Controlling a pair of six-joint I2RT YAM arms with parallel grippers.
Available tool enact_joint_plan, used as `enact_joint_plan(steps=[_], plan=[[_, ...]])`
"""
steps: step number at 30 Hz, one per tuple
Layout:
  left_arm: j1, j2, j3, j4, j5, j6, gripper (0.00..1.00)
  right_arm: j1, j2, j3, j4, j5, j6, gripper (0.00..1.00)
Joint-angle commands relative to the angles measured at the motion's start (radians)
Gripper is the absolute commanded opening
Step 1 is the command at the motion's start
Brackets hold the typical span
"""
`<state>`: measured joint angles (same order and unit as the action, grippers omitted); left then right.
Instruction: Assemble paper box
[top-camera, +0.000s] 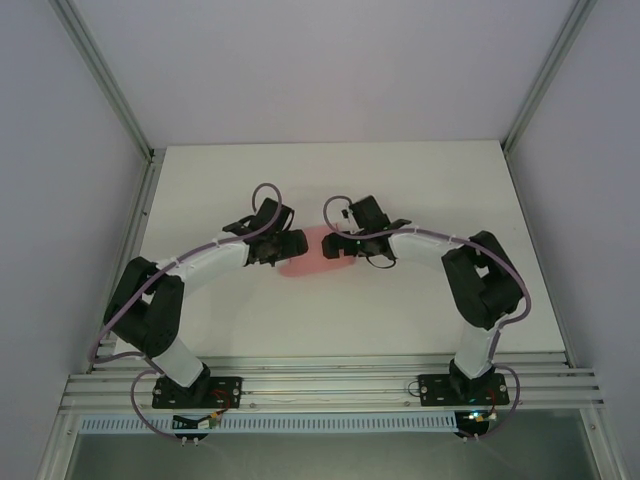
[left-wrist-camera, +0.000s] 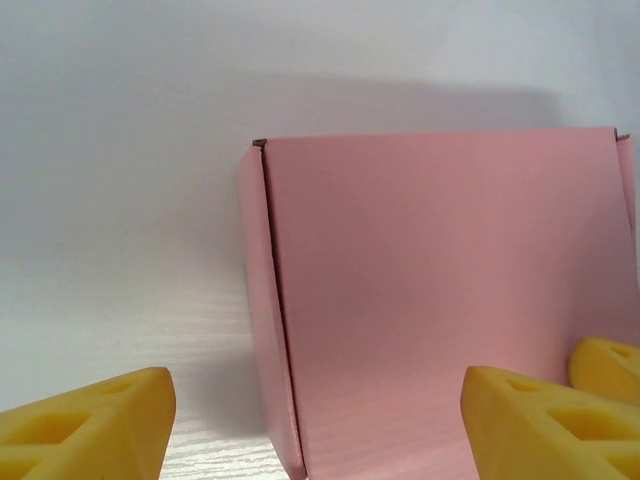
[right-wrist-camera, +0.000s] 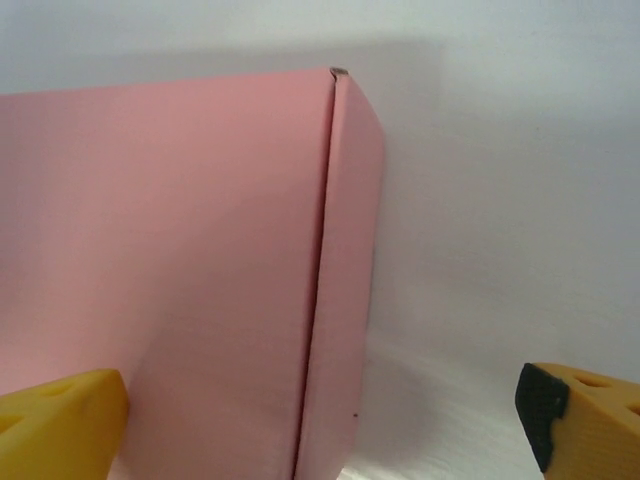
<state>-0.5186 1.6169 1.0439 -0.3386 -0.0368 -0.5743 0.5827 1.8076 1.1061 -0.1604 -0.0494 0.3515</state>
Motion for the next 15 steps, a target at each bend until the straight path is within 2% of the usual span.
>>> enact_joint_plan(steps=[1, 5, 11, 15], plan=[[0.046, -0.009, -0.013, 0.03, 0.032, 0.007, 0.75, -0.023, -0.052, 0.003, -0.007, -0.062, 0.018, 1.0], [0.118, 0.02, -0.062, 0.163, 0.177, -0.014, 0.73, -0.064, -0.045, -0.005, 0.044, -0.185, 0.064, 1.0], [0.129, 0.049, -0.118, 0.277, 0.314, 0.024, 0.67, -0.071, -0.021, 0.015, 0.025, -0.202, 0.054, 1.0], [0.129, 0.064, -0.167, 0.267, 0.299, 0.043, 0.56, -0.076, -0.011, 0.015, 0.009, -0.184, 0.057, 1.0]])
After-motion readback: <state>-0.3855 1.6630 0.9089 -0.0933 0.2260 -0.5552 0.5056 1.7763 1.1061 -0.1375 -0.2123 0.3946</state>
